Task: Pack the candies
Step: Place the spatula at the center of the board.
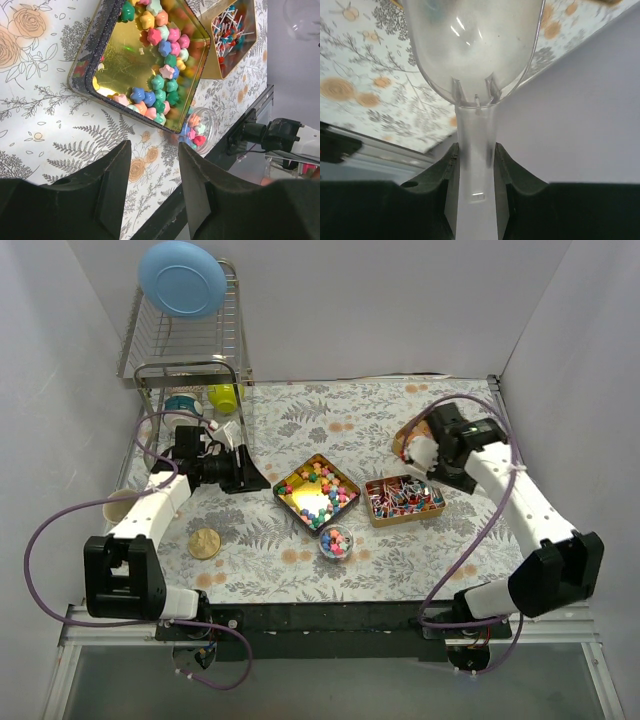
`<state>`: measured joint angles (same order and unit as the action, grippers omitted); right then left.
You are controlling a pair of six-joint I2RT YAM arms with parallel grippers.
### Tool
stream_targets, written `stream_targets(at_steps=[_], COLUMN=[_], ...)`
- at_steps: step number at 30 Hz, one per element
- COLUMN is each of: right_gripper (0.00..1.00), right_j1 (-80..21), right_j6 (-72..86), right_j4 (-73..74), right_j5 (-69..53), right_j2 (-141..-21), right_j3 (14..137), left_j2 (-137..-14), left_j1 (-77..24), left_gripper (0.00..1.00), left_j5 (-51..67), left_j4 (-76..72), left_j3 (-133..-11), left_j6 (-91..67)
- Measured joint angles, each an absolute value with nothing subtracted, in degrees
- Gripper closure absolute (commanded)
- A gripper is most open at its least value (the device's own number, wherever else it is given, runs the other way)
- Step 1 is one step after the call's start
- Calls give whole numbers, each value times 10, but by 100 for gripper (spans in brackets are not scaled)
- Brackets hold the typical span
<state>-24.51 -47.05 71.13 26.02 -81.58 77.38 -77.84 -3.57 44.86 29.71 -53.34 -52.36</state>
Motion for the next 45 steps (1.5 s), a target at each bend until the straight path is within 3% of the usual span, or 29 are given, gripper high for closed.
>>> stream_targets(at_steps=[7, 14, 20, 22, 24, 26, 33, 34, 35, 37, 38, 40, 42, 44, 45], right_gripper=[99, 99, 99, 99, 99, 99, 99, 96, 84, 70, 55, 45, 29, 2, 2], right_j1=[-12, 102, 133, 143, 153, 158, 161, 160, 161, 161, 162, 163, 164, 164, 164], right_j6=[-373, -302, -276, -269, -259, -254, -256, -256, -255, -254, -252, -249, -243, -240, -239], right_j4=[641, 527, 430, 411, 372, 340, 307, 307, 300, 300, 300, 304, 305, 312, 319], right_j5=[114, 42, 21, 21, 22, 21, 7, 6, 7, 2, -2, -11, -29, -44, -53], right_j2=[-740, -736, -765, -770, -774, -782, -848, -854, -856, -860, -862, -866, -875, -888, -895], right_j3=[724, 594, 489, 489, 489, 489, 490, 494, 495, 498, 500, 504, 507, 512, 517], left_j2=[-808, -818, -835, -835, -835, -835, -831, -827, -820, -806, -797, -775, -758, -747, -746], left_j1=[-76, -88, -88, -88, -88, -88, -86, -84, -81, -71, -62, -45, -26, -6, 4], left_gripper=[59, 53, 32, 30, 17, 9, 2, 2, 2, 2, 2, 2, 2, 2, 2], left_j5=[435, 357, 316, 303, 294, 284, 240, 229, 219, 202, 194, 175, 154, 136, 129], left_j4=[318, 369, 404, 405, 404, 403, 437, 446, 460, 482, 493, 507, 515, 521, 526], left_j3=[-545, -545, -553, -559, -565, -570, -590, -590, -590, -588, -584, -567, -543, -521, -514], left_j6=[-469, -401, -341, -328, -321, -312, -262, -249, -235, -209, -196, -172, -154, -134, -124])
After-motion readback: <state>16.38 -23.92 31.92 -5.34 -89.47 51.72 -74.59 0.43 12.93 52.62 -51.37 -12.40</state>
